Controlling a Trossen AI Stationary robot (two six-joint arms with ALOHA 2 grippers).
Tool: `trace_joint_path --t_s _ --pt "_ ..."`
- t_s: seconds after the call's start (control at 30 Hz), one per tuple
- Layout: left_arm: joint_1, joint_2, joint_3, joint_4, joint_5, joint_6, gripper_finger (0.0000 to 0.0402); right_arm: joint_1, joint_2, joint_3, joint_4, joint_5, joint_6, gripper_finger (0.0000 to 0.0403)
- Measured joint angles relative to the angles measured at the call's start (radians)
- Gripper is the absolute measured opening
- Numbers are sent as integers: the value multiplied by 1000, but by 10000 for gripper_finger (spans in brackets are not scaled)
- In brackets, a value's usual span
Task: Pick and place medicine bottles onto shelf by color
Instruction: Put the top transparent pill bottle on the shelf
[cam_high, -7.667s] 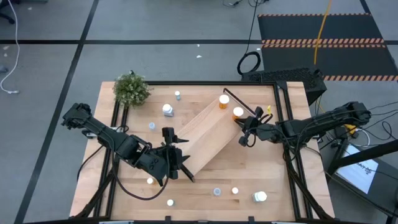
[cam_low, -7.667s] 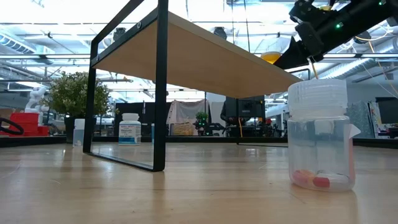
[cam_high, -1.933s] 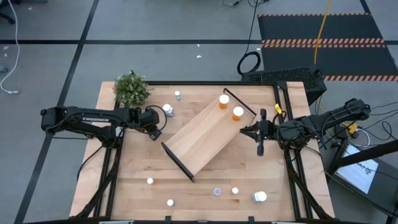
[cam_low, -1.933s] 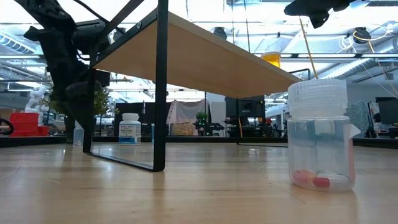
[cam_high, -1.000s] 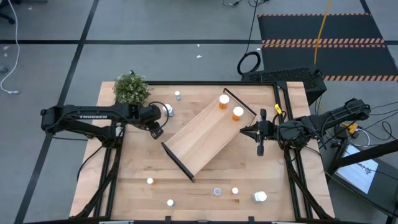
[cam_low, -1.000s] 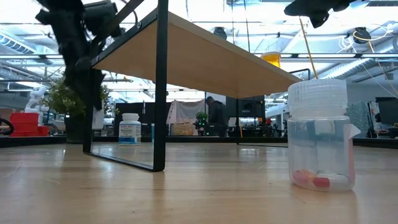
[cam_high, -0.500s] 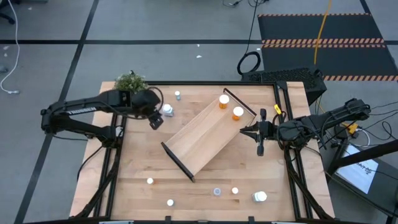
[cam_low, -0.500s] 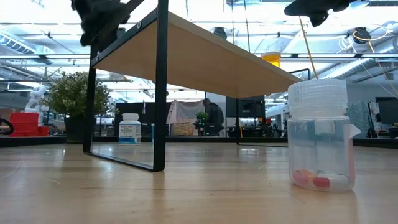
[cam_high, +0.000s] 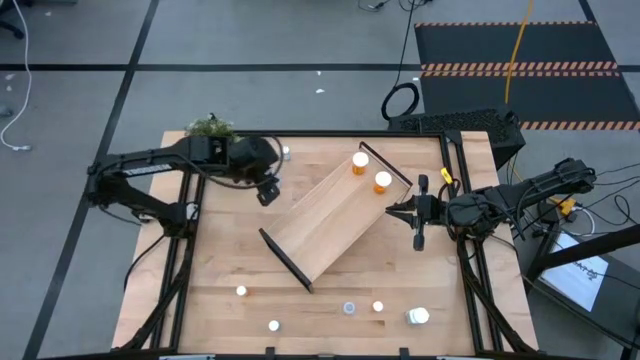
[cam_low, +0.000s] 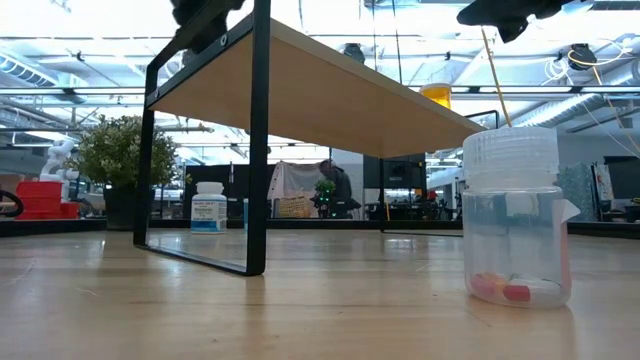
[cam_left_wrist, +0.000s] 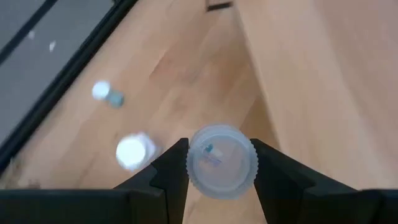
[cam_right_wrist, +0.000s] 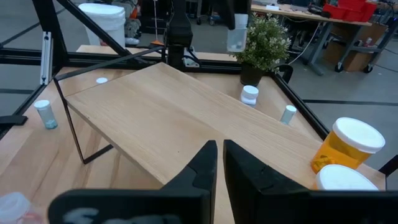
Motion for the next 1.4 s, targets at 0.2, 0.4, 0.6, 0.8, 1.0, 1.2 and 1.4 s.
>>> trace_joint_path --t_s 0.2,0.4,0.6,0.8,1.0,1.2,1.4 --pt "-29 118 147 -2 21 208 154 0 0 0 -8 0 0 22" --pt "-35 196 279 -22 109 449 154 0 0 0 -15 0 0 22" --pt "-34 255 392 -24 124 656 154 0 0 0 -15 0 -2 22" --pt "-25 331 492 -47 187 868 155 0 0 0 -15 0 -35 22" --pt "-12 398 531 -78 254 1107 155 0 0 0 -15 0 -55 22" --pt "1 440 530 -65 253 1258 154 0 0 0 -14 0 -31 22" --pt "-1 450 528 -47 246 1286 155 -1 17 0 31 8 34 22"
